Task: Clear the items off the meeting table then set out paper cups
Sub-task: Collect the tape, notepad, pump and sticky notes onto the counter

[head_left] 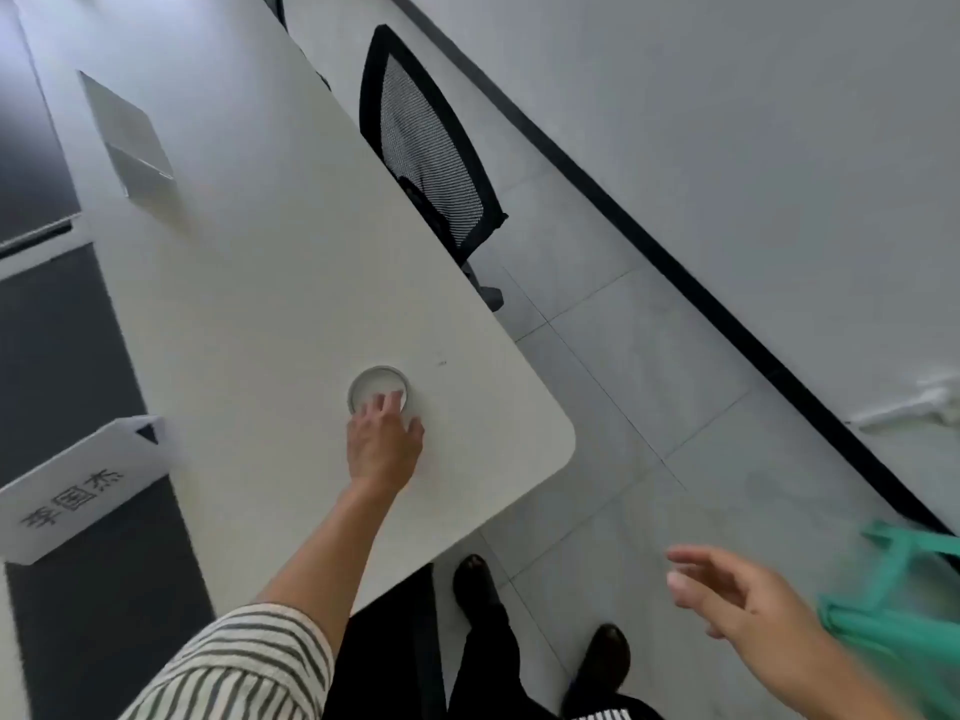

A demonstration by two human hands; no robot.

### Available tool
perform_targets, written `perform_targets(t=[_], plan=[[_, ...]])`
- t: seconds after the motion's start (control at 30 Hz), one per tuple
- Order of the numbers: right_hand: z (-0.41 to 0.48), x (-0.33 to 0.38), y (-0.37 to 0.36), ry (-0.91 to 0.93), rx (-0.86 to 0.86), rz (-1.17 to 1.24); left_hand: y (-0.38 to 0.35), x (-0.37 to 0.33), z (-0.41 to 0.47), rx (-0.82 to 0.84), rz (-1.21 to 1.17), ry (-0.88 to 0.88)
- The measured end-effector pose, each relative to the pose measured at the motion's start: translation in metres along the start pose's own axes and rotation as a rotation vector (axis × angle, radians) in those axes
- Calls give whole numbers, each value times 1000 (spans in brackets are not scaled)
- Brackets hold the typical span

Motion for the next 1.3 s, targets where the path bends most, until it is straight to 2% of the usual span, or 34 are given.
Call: perform_targets(t=[0.1, 0.23, 0.3, 0.47, 0.67, 0.87, 1.17, 1.3], plan=[[5, -9, -1, -31, -23, 63, -11, 4, 14, -29, 67, -35], [9, -14, -5, -65, -33, 66, -13, 6, 14, -76, 26, -69], [11, -9, -6, -51, -26, 66, -7, 3, 15, -41, -28, -63], [15, 9, 7, 22, -39, 67, 14, -12, 5, 42, -251, 13], [14, 24, 45, 106, -72, 116, 22, -57, -22, 343, -808, 127], [23, 22, 114, 158, -106, 171, 31, -137, -51, 366, -915, 46], [76, 33, 269, 190, -40, 140, 17, -275, -39, 235, -960, -2], [105, 63, 330, 225, -42, 119, 20, -310, -27, 196, -1003, 11]])
Point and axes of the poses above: each hand's wrist, its own z-axis towards the middle knuckle, its own y-axis out of the back of the hand, x = y × z, the point moved 7 cm from there along z, towards the middle knuckle, and after that the axes turned 13 degrees about x, right-handed, at the moved point
